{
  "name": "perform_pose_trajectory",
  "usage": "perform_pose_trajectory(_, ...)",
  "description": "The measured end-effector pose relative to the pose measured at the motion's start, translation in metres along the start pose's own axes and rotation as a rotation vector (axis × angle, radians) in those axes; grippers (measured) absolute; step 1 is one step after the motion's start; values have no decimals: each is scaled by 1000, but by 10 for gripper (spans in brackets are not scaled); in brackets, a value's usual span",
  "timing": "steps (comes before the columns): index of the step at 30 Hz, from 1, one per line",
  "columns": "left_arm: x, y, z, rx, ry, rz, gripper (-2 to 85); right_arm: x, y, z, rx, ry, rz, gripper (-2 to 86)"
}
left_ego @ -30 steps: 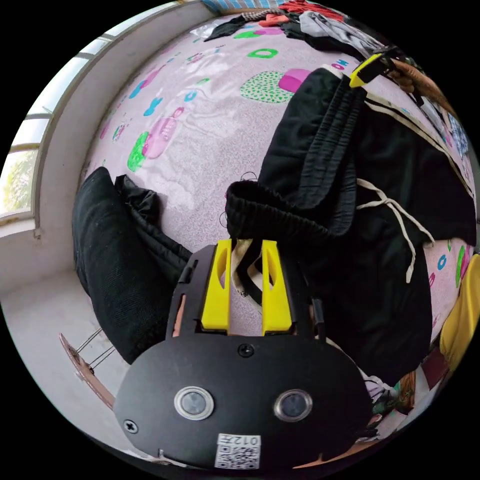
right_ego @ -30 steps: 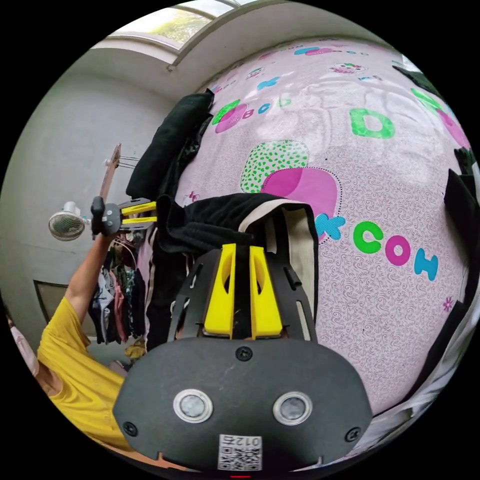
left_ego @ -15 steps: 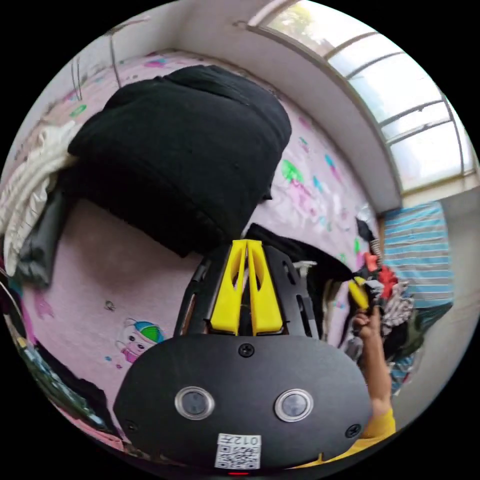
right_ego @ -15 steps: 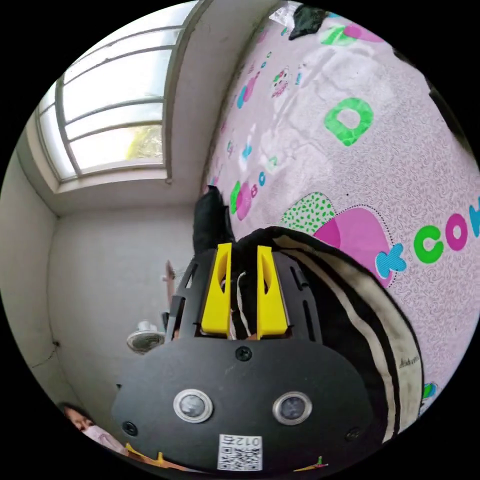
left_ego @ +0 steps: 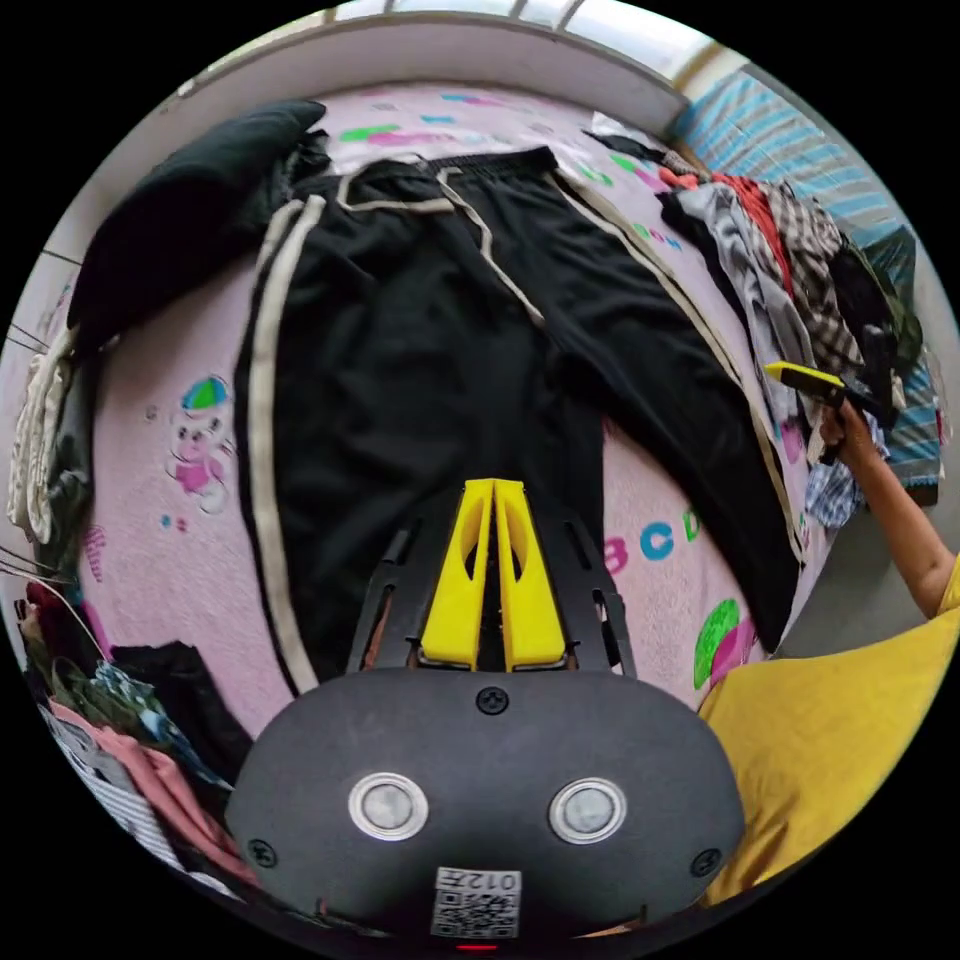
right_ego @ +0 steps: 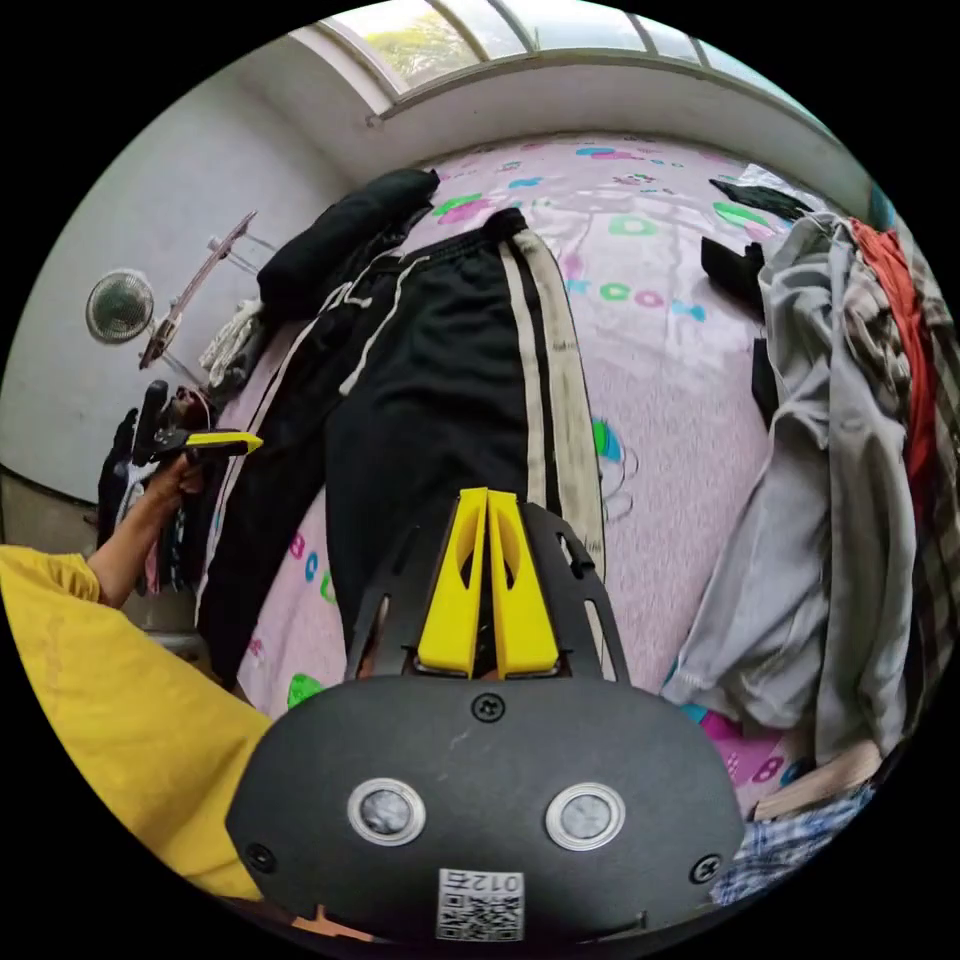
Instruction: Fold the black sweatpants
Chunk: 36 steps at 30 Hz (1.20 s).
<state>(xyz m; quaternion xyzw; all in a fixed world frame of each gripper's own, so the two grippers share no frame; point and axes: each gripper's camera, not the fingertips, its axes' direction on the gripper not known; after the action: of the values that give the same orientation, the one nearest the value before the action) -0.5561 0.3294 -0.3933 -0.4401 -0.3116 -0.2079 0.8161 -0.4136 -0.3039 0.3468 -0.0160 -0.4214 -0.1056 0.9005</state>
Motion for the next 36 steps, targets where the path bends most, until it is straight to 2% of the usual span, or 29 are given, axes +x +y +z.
perform_pose_trajectory(2,21,10,13,-18,-22,-33,4,-18,16,10,-25,17,-31,3)
perform_pose_trajectory(6,57,16,39,-66,51,-106,4,-57,17,44,-69,63,-121,0)
perform_pose_trajectory(10,87,17,43,-58,-10,-138,5,-71,24,89,-243,299,-215,-1)
perform_pose_trajectory(13,117,17,45,-91,-17,-81,5,-59,41,88,-229,356,-184,-1)
perform_pose_trajectory(15,145,23,40,-66,1,10,5,-44,54,83,-227,343,-103,-1)
perform_pose_trajectory(17,159,32,34,-45,12,7,5,-28,71,77,-220,371,-3,-1)
perform_pose_trajectory(19,170,42,29,-32,44,-22,5,-17,99,50,-123,206,75,-1)
perform_pose_trajectory(22,199,59,27,-23,124,-11,5,-10,153,23,-50,133,112,-1)
perform_pose_trajectory(27,295,73,39,-22,162,149,6,-22,251,23,-105,208,39,0)
perform_pose_trajectory(31,374,69,55,-52,118,290,6,-42,310,51,-161,177,-72,-1)
perform_pose_trajectory(34,428,71,82,-157,61,389,6,-41,334,77,-237,271,-106,-1)
perform_pose_trajectory(36,460,80,104,-241,83,443,5,-33,344,78,-216,312,-71,-1)
